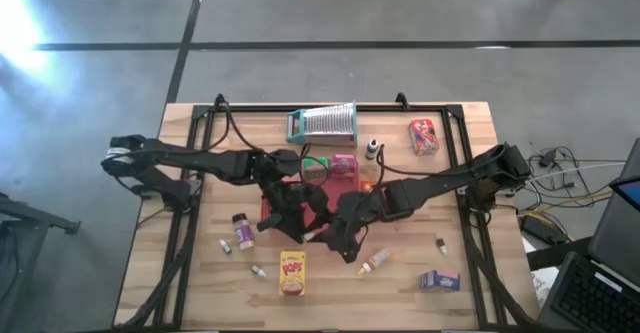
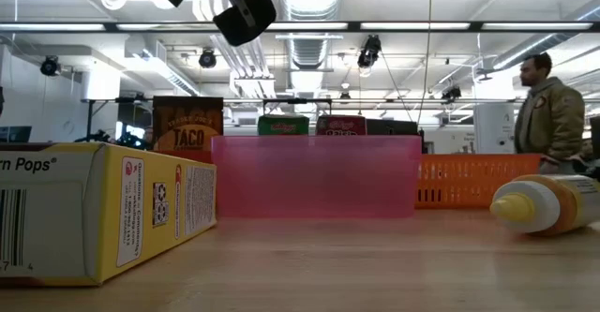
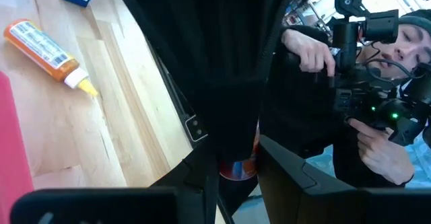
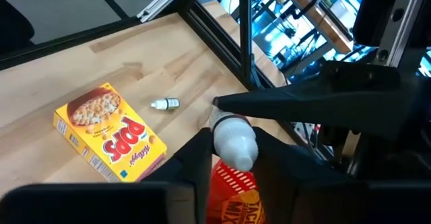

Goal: Pick & Place Kitchen Items
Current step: Put the small orange food coloring bottle into the orange bin

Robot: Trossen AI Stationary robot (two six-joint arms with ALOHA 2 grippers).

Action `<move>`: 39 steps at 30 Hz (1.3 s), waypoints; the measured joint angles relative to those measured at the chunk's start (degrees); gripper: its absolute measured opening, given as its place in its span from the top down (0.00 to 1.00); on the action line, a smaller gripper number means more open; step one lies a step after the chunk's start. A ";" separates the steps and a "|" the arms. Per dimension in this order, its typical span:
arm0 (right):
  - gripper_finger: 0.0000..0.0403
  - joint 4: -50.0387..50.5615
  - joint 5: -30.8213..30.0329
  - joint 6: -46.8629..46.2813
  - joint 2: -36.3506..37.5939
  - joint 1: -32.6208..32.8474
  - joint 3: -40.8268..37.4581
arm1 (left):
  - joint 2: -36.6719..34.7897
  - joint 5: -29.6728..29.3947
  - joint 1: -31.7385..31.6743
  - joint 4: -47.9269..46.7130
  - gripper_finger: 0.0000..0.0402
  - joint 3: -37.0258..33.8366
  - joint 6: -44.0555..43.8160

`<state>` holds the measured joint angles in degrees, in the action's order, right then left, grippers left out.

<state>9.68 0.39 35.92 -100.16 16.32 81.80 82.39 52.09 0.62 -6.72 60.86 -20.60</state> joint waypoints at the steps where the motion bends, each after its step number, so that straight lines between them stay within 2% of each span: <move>1: 0.80 -0.01 0.05 -0.05 0.00 0.00 0.00 | 0.00 0.02 -0.01 -0.19 0.78 0.00 -0.02; 6: 0.81 0.21 1.58 -1.25 0.02 0.04 0.02 | 0.02 -0.03 0.00 -0.31 0.78 0.00 -0.09; 14: 0.63 0.65 2.47 -1.49 0.02 0.04 0.04 | 0.02 0.18 0.03 -0.79 0.78 -0.02 -0.11; 20: 0.57 0.73 2.63 -1.46 0.02 0.04 0.04 | 0.02 0.40 0.03 -1.28 0.78 -0.02 -0.15; 24: 0.60 0.87 2.65 -1.46 0.02 0.04 0.04 | 0.02 0.90 0.07 -2.54 0.78 -0.09 -0.14; 34: 0.75 0.50 2.41 -1.44 0.13 0.02 0.04 | 0.02 0.53 0.09 -2.87 0.78 -0.13 -0.03; 39: 0.76 0.43 2.39 -1.44 0.13 0.02 0.04 | 0.02 0.35 0.09 -2.87 0.78 -0.13 0.00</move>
<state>10.11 2.79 34.48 -100.03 16.34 81.84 82.41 52.45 0.71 -9.58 60.73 -20.60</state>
